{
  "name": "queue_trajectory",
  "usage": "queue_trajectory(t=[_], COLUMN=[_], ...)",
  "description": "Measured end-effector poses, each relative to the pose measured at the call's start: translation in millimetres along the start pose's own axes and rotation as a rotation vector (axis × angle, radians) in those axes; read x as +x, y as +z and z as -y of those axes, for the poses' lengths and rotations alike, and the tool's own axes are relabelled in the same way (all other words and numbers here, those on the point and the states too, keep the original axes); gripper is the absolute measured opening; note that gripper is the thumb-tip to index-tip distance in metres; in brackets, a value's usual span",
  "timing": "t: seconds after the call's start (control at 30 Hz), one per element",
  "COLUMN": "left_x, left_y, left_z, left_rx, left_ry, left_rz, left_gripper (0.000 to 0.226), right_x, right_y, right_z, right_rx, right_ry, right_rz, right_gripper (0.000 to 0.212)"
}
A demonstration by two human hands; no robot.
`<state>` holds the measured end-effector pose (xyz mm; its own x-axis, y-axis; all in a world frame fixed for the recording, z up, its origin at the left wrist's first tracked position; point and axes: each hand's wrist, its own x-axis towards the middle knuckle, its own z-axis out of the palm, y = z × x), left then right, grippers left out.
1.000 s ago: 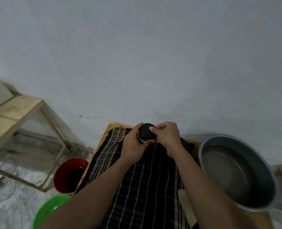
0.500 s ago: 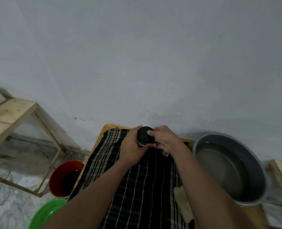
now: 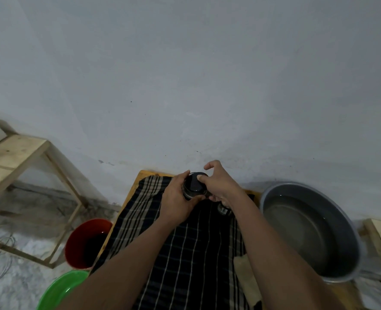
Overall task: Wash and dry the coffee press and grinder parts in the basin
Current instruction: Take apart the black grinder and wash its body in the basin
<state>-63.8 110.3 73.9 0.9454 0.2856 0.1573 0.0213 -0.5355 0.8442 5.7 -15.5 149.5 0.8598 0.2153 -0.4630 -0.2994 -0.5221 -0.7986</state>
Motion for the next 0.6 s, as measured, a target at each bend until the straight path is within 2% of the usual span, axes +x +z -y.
queue_trajectory(t=[0.1, 0.3, 0.43, 0.6], left_x=[2, 6, 8, 8], left_y=[-2, -3, -3, -1], left_z=[0, 6, 6, 8], left_rx=[-0.006, -0.038, -0.047, -0.049], left_ry=[-0.012, -0.033, -0.035, -0.027], left_rz=[0.010, 0.016, 0.028, 0.036], left_gripper=[0.087, 0.089, 0.086, 0.086], right_x=[-3, -2, 2, 8], right_y=[-13, -33, -31, -25], right_z=[1, -1, 2, -7], right_rx=[-0.069, -0.209, -0.306, -0.262], right_ry=[-0.137, -0.344, -0.465, -0.520], right_rz=[-0.020, 0.120, 0.033, -0.074], right_gripper=[0.010, 0.032, 0.021, 0.017])
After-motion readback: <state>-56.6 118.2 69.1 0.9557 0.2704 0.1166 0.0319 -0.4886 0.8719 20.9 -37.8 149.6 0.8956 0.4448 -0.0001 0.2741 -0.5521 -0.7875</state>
